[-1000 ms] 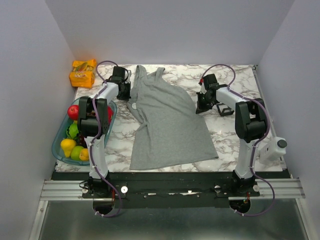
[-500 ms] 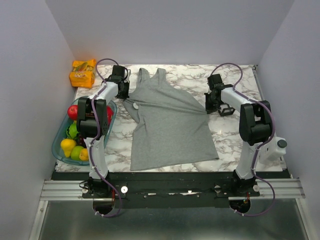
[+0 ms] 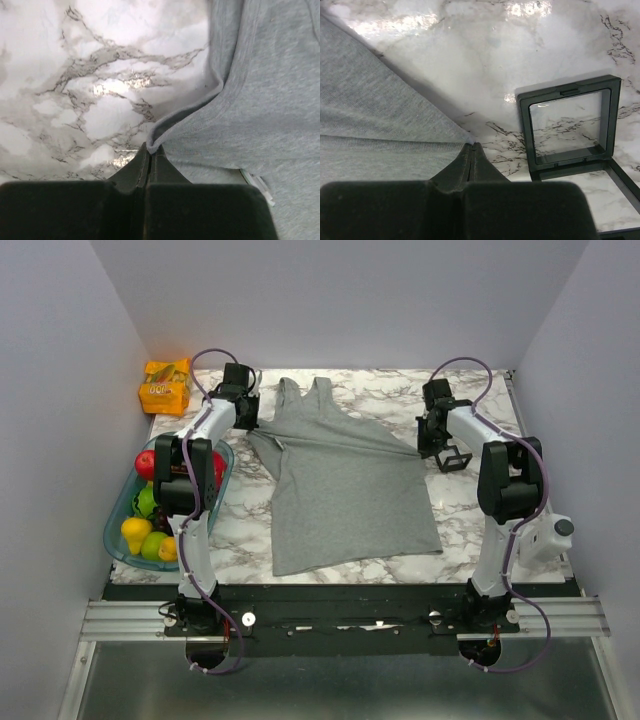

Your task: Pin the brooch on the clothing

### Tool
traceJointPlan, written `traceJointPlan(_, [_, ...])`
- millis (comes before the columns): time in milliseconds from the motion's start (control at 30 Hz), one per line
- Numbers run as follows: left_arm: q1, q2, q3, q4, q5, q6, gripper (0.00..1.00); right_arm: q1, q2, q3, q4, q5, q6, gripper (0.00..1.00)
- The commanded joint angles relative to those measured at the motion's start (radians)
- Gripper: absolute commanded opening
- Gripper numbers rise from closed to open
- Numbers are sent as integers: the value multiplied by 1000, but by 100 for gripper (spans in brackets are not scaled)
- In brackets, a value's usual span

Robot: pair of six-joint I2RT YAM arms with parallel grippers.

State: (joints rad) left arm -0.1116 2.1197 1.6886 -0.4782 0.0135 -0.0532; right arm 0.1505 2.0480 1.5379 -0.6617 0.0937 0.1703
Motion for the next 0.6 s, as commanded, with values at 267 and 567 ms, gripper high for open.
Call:
traceJointPlan(267, [-7, 79, 106, -36, 20, -5, 0, -37, 54, 80, -70, 31, -14, 1])
traceJointPlan(567, [-49, -10, 74, -14, 74, -22, 87, -31, -55, 25, -24, -124, -49, 56])
